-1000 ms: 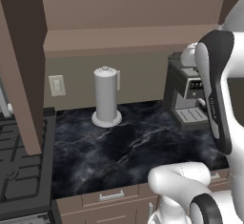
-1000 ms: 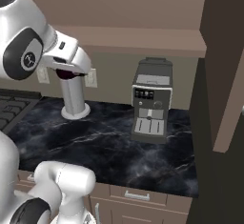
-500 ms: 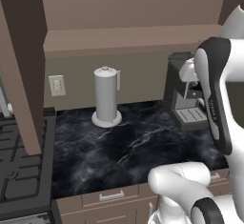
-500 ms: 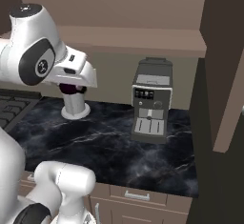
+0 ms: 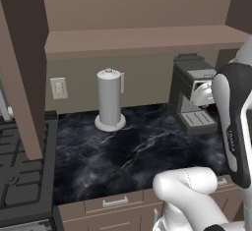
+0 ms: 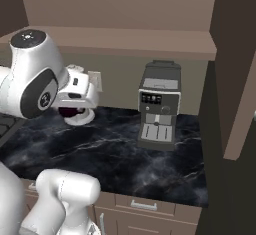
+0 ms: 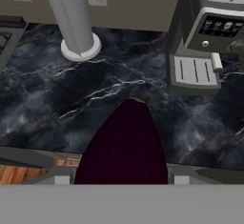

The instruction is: Pick the eggplants from the cabinet and place them in one bowl. Pick the avocado from the sink and place it in the other bowl.

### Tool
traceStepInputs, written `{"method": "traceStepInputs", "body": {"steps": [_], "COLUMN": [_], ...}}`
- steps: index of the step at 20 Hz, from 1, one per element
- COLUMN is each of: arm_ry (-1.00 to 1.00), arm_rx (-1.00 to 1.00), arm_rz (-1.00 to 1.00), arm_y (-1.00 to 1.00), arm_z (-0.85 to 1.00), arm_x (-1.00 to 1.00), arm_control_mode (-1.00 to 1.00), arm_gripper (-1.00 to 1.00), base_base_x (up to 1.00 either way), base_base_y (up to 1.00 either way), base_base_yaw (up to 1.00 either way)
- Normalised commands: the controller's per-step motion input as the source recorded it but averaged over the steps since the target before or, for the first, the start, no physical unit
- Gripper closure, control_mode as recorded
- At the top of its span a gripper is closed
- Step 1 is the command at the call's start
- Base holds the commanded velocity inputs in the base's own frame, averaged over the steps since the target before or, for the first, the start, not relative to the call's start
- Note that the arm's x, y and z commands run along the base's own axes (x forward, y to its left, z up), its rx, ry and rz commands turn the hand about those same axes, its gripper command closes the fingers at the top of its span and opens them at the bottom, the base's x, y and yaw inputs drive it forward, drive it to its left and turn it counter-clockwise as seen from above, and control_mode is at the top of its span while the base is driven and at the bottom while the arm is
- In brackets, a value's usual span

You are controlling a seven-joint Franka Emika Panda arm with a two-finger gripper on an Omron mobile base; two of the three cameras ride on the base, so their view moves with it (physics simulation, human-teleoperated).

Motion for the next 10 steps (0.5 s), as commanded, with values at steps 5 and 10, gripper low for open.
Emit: {"method": "traceStepInputs", "body": {"steps": [5, 10], "arm_ry": [0.09, 0.11], "arm_rx": [-0.01, 0.00], "arm_rz": [0.00, 0.00], "arm_y": [0.03, 0.08], "arm_z": [-0.04, 0.00], "arm_x": [-0.11, 0.00], "arm_control_mode": [-1.00, -1.00], "arm_gripper": [1.00, 1.00], "base_base_x": [0.00, 0.00], "base_base_y": [0.00, 0.00], "base_base_yaw": [0.00, 0.00]}}
